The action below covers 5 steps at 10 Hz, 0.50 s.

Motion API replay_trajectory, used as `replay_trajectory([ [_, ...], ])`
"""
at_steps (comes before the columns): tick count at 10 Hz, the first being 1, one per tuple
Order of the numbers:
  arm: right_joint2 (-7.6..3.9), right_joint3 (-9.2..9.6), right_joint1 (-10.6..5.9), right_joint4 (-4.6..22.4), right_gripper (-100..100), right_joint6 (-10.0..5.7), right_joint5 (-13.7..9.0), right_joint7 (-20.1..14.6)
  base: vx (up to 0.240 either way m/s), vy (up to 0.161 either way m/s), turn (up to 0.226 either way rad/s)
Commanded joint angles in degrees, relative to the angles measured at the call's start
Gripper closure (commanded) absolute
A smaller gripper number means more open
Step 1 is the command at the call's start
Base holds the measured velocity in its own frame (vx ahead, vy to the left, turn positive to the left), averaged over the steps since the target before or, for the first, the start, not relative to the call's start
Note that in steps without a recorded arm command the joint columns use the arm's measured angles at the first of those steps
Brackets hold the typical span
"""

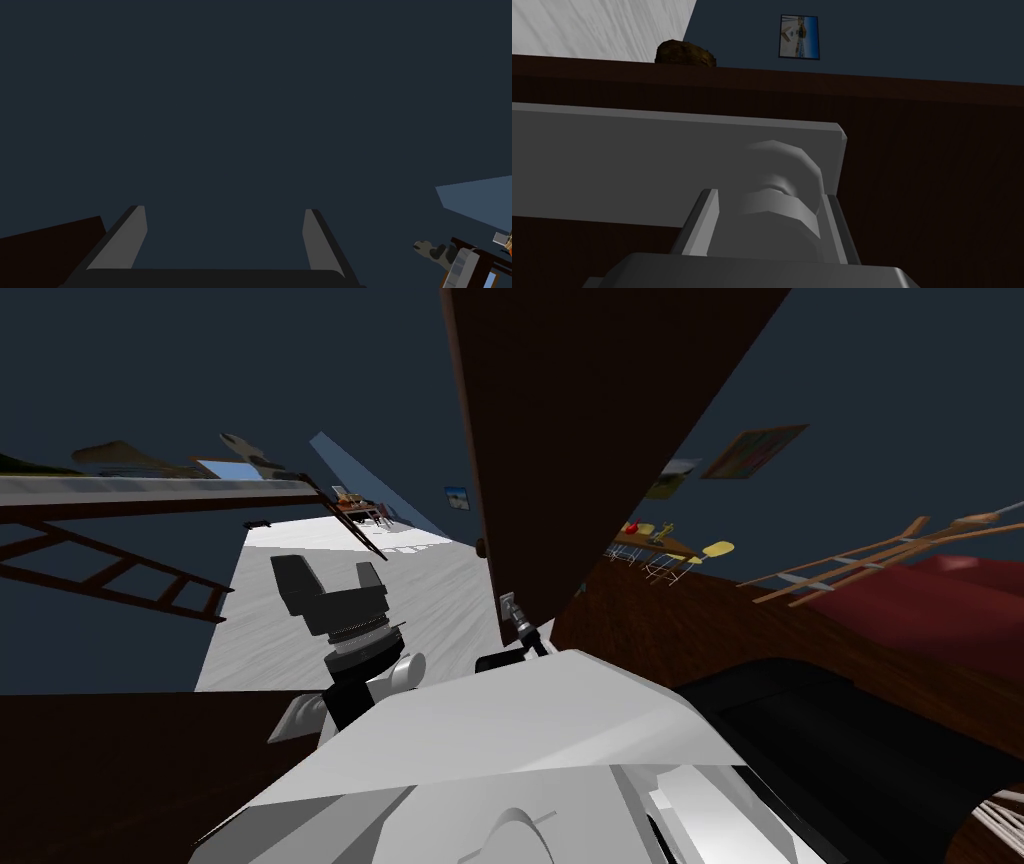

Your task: Push the door open

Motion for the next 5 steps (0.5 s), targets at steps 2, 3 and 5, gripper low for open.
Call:
replay_trajectory([
  [2,-0.53,0.11,-2.31,1.7,100,0.09,-2.7,2.1,0.037,-0.002,-0.107],
  [3,-0.68,0.39,-3.55,2.8,100,0.16,-4.2,3.2,0.048,0.004,-0.137],
  [5,-0.8,0.7,-4.93,4.0,100,0.24,-5.9,4.4,0.047,-0.005,-0.089],
])
